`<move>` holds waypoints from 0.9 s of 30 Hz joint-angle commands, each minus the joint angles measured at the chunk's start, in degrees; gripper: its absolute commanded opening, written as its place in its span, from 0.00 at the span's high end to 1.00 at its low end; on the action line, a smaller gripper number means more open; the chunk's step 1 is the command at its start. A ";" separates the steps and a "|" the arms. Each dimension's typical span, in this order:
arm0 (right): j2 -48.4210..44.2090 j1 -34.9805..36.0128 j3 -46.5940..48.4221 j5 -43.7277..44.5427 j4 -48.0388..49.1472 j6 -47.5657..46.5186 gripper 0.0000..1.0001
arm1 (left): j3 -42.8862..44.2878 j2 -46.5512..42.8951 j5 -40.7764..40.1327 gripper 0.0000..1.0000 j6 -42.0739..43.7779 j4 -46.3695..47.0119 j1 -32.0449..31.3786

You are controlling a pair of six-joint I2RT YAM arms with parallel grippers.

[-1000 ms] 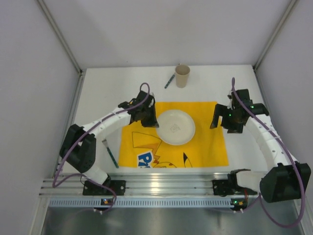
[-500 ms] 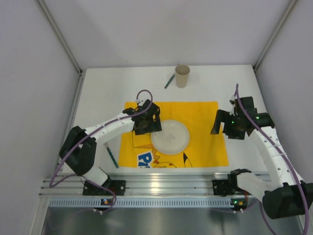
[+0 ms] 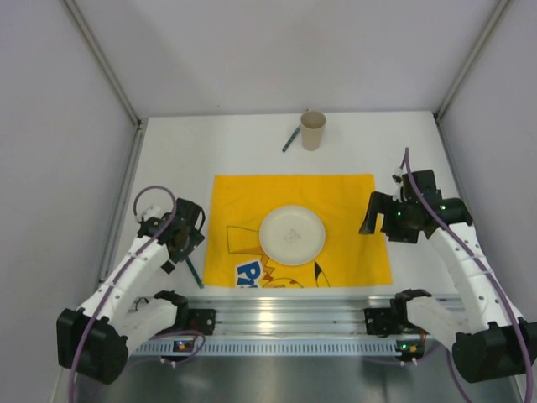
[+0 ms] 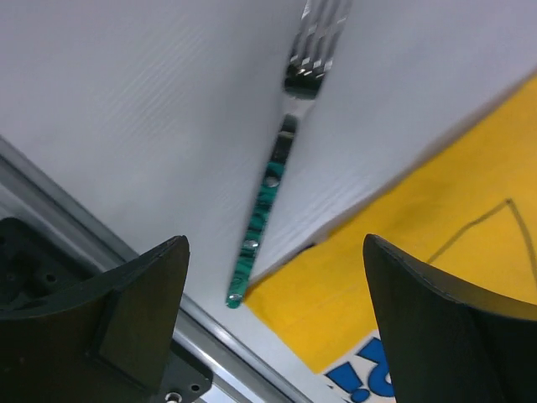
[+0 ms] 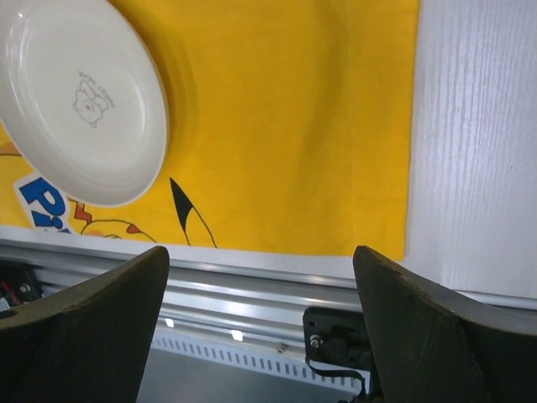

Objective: Set the dinner table for one person

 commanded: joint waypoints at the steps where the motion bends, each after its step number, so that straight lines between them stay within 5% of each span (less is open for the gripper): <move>1: -0.61 1.59 -0.71 -1.40 0.41 0.67 0.08 | -6.55 -4.08 1.19 0.10 -5.44 -2.03 1.99; 14: 1.76 4.14 -0.10 -0.97 1.38 0.14 0.08 | -14.56 8.20 0.57 0.22 -4.14 12.38 2.26; 16: 2.20 4.67 0.52 -0.35 1.30 -0.12 0.08 | -16.05 9.52 0.13 0.44 -2.30 16.34 2.52; 18: 2.64 4.85 0.87 0.09 1.12 -0.38 0.08 | -16.23 9.61 -0.83 0.52 -2.28 16.88 2.70; 23: 3.16 5.20 1.05 0.71 1.20 -0.65 0.08 | -16.14 10.93 0.30 0.95 1.14 20.21 5.77; 27: 4.04 5.20 1.40 1.23 1.38 -0.82 0.07 | -13.08 12.16 1.10 1.00 4.03 20.58 7.09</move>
